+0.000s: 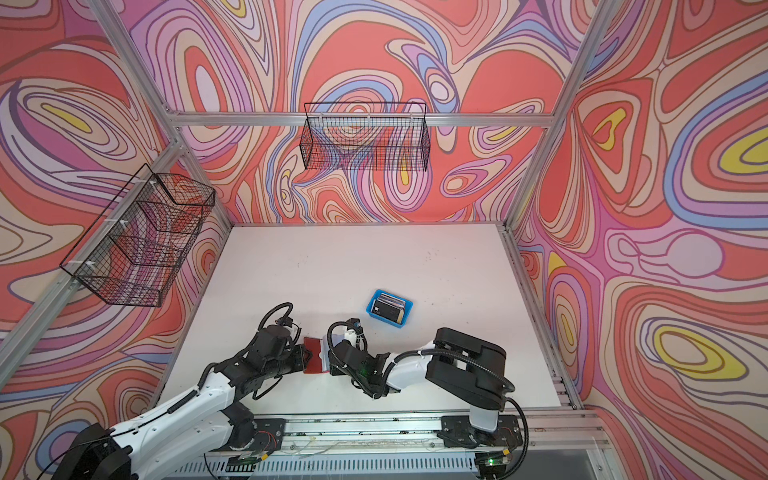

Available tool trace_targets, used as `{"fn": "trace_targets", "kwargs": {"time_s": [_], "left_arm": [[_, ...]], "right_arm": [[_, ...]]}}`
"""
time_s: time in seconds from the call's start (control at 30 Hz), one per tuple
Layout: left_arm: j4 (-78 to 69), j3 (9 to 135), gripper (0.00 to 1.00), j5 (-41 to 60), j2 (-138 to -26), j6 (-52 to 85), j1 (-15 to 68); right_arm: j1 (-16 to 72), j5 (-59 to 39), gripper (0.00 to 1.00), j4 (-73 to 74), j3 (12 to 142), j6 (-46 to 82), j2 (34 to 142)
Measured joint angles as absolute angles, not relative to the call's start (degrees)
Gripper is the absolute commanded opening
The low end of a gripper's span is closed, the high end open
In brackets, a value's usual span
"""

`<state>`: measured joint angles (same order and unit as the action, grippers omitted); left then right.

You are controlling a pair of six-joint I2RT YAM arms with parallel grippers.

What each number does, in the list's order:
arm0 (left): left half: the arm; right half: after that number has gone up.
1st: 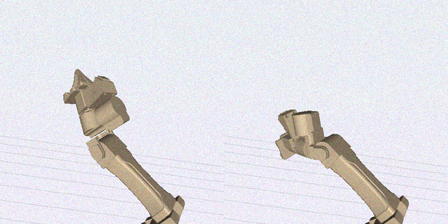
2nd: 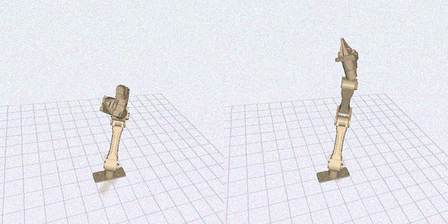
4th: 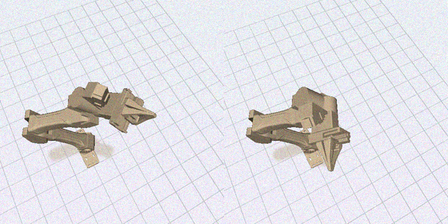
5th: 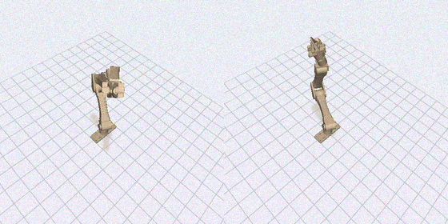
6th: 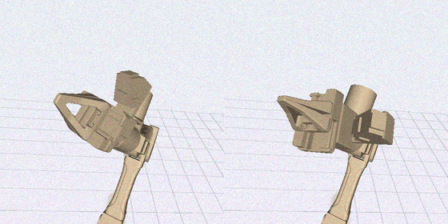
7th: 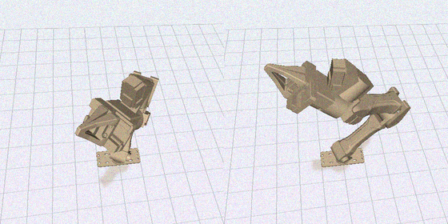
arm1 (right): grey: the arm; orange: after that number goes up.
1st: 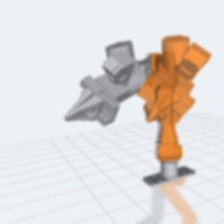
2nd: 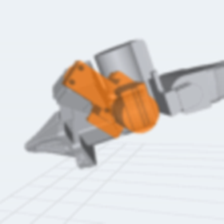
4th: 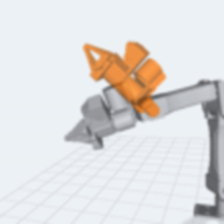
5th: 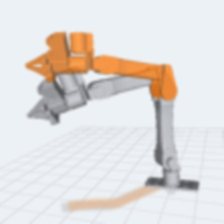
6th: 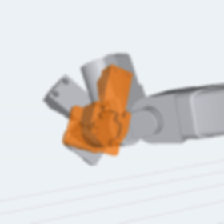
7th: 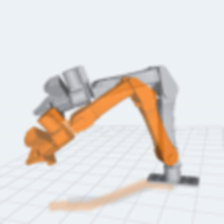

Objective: Put the credit cards into the card holder

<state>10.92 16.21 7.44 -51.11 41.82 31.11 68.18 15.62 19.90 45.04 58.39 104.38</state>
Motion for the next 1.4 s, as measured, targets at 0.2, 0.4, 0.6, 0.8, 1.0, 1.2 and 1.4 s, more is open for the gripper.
{"fn": "trace_targets", "kwargs": {"time_s": [0.2,0.4,0.6,0.8,1.0,1.2,1.4], "left_arm": [[10.9,15.94,0.12,7.46,-51.11,41.82,31.11],[10.87,15.92,0.12,7.46,-51.11,41.82,31.11],[10.87,15.84,0.12,7.46,-51.09,41.82,31.11],[10.87,15.84,0.12,7.46,-51.07,41.82,31.11],[10.87,15.84,0.12,7.25,-51.09,41.87,31.11],[10.98,15.64,0.12,6.09,-51.07,42.28,31.11],[11.73,15.64,0.17,4.29,-50.19,42.78,31.05]], "right_arm": [[65.71,11.64,0.44,23.88,45.12,59.07,105.73],[63.35,7.86,0.47,27.44,45.71,58.96,107.44],[62.13,6.33,0.54,27.81,47.44,57.74,108.68],[61.63,4.71,0.55,27.83,48.01,56.84,108.92],[62.22,2.72,0.54,29.45,46.74,56.84,108.47],[63.53,-0.01,0.5,31.73,45.43,57.32,107.96],[64.07,-1.41,0.47,35.05,44.34,57.78,107.96]]}}
